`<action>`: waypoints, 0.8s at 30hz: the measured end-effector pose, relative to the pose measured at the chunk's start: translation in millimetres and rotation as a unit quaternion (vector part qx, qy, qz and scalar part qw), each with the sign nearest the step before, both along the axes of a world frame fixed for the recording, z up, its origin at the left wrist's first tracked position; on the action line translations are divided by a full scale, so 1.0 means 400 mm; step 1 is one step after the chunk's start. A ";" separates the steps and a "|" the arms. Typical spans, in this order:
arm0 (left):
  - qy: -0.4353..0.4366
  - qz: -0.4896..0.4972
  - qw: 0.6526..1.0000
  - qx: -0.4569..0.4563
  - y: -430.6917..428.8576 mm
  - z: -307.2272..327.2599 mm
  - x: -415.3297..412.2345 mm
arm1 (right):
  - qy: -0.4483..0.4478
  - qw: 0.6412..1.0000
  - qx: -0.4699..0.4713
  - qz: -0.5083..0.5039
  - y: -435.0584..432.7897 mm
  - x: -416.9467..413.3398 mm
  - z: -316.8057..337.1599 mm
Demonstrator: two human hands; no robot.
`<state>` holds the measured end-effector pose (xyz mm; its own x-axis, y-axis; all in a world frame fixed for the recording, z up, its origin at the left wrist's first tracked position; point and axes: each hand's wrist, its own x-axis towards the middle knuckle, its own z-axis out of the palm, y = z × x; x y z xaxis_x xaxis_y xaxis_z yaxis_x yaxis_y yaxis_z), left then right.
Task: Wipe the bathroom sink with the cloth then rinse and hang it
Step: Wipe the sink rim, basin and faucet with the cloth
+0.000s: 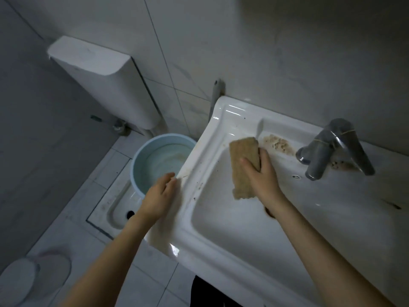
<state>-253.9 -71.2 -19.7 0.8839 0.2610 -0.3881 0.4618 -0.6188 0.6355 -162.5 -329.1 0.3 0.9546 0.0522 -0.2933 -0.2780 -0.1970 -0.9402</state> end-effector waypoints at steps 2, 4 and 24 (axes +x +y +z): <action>0.013 -0.034 0.999 -0.038 0.004 -0.019 -0.018 | -0.101 0.991 -0.072 0.042 0.065 0.088 -0.001; -0.011 -0.032 0.998 -0.053 0.001 -0.029 -0.030 | -0.207 0.958 -0.189 0.062 0.117 0.183 -0.015; -0.039 -0.013 0.996 -0.075 0.015 -0.042 -0.020 | -0.208 0.940 -0.248 0.107 0.226 0.292 -0.108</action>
